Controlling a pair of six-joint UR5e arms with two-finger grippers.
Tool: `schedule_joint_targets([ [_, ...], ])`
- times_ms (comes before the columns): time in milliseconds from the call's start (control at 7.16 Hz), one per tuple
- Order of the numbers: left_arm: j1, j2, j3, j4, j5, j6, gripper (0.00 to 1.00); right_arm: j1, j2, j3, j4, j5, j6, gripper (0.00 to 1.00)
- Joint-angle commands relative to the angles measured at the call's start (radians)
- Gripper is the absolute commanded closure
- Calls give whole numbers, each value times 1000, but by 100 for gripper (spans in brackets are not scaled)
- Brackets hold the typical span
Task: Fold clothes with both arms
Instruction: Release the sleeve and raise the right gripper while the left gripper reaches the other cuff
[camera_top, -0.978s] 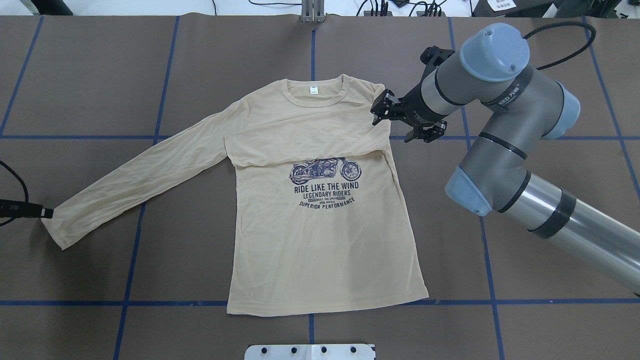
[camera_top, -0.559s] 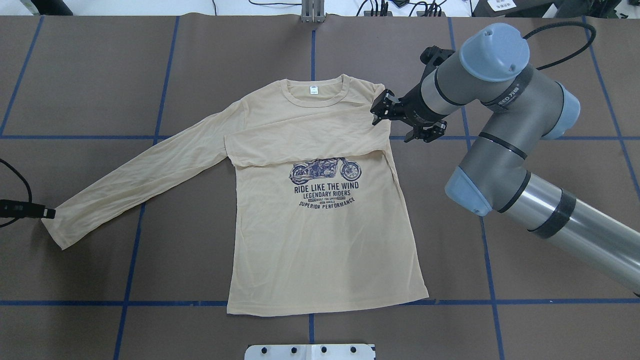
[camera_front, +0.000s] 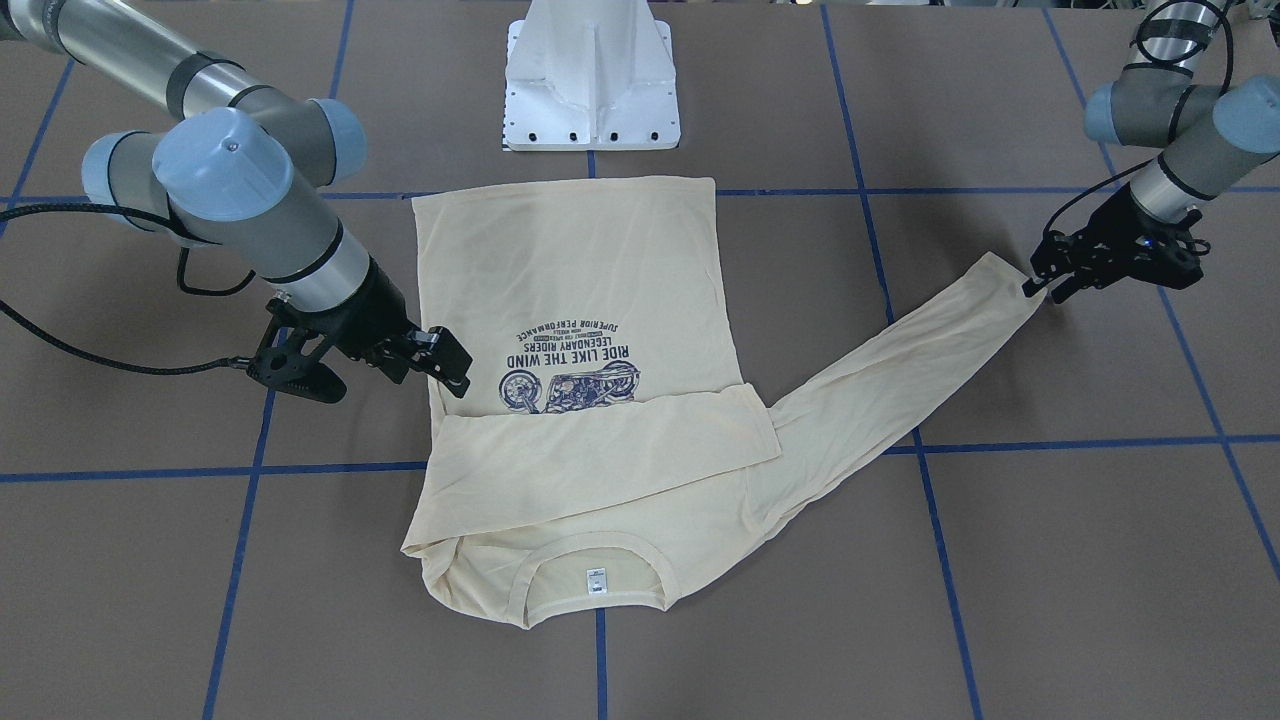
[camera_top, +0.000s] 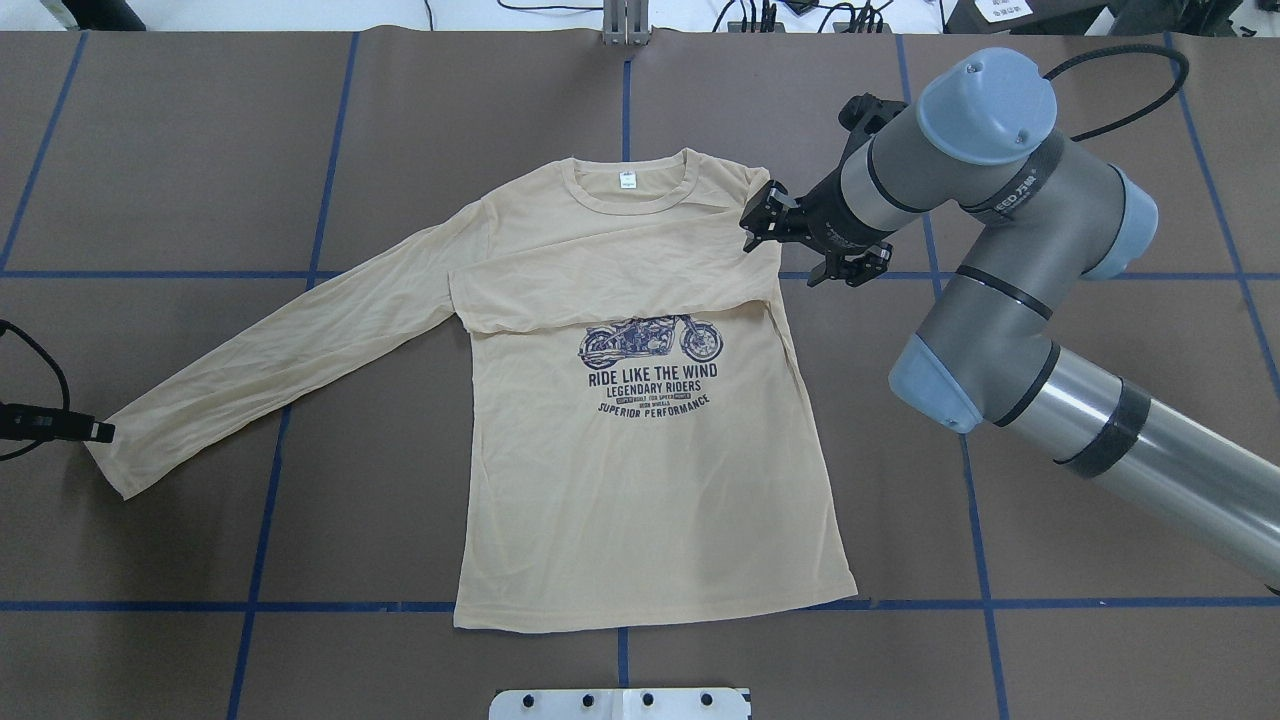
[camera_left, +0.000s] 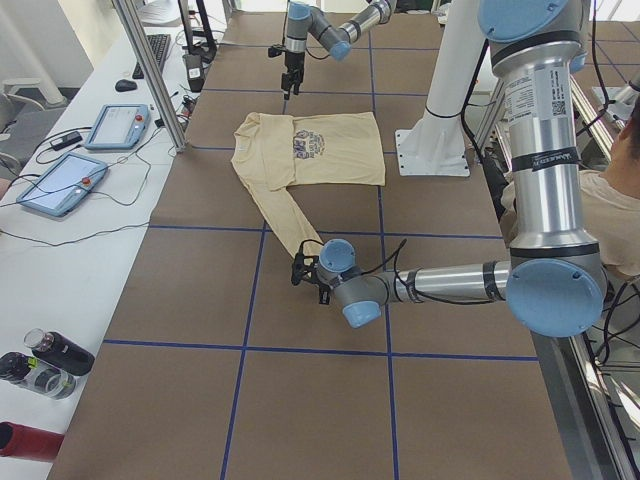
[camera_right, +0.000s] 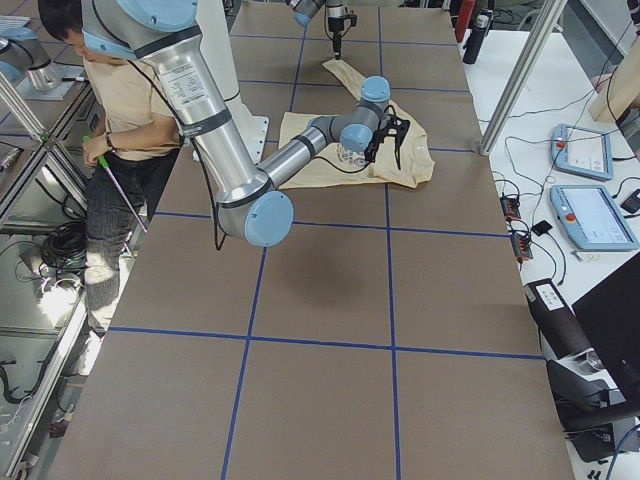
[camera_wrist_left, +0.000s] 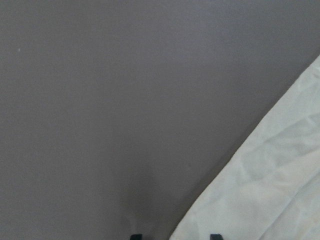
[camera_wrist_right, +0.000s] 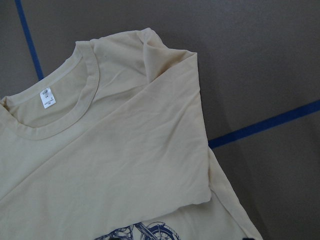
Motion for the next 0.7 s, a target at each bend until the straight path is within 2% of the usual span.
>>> schedule_joint_targets([
  [0,5,0,-1,0,0,-1,59,-1,2,-1,0,-1,0,14],
  [140,6,0,-1,0,0,-3,98,-1,2,1,0,-2,1,14],
  [419,5,9,-12,-2,-2,-1,100,-1,0,1,0,0,2,14],
  [559,3,12,-52,-2,-14,-3,100,2,0,2,0,5,2,14],
])
